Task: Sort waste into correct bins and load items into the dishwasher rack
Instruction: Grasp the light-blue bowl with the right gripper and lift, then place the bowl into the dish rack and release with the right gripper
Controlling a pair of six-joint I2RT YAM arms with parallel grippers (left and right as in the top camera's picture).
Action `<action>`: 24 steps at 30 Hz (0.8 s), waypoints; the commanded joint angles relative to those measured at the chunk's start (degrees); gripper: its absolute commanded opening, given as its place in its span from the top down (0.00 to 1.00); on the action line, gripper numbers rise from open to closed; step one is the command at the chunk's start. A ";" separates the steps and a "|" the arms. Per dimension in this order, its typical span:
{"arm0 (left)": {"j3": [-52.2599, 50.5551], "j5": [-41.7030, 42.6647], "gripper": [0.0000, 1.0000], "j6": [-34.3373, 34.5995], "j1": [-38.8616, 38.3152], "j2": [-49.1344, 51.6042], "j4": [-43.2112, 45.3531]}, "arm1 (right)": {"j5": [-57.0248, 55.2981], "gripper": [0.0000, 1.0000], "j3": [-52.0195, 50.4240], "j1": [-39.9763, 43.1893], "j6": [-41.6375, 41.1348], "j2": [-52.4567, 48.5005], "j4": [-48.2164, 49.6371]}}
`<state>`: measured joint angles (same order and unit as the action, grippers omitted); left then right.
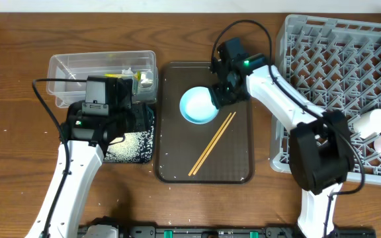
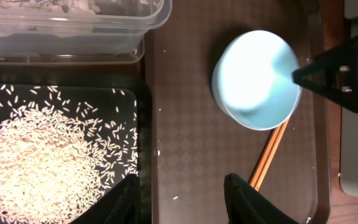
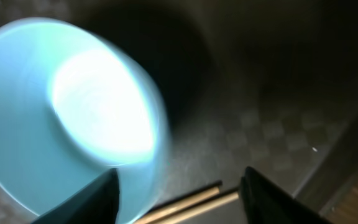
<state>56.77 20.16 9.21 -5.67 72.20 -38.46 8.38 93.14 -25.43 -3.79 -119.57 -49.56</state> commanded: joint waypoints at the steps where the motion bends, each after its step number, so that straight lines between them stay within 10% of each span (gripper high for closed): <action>1: 0.83 -0.33 0.54 0.13 0.24 -0.42 -0.09 | -0.85 0.59 -0.26 -0.11 -2.45 -2.01 0.74; 9: 0.83 -0.31 0.53 0.13 0.24 -0.42 -0.09 | -1.22 0.99 -0.22 -0.09 -3.02 -2.91 1.73; 24: 0.83 -0.33 0.53 0.13 0.24 -0.39 0.11 | -27.82 0.99 1.95 11.58 6.80 15.37 9.40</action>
<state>56.77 20.16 9.21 -5.67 72.20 -38.52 -7.16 93.30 -16.29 -2.76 -109.40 -41.87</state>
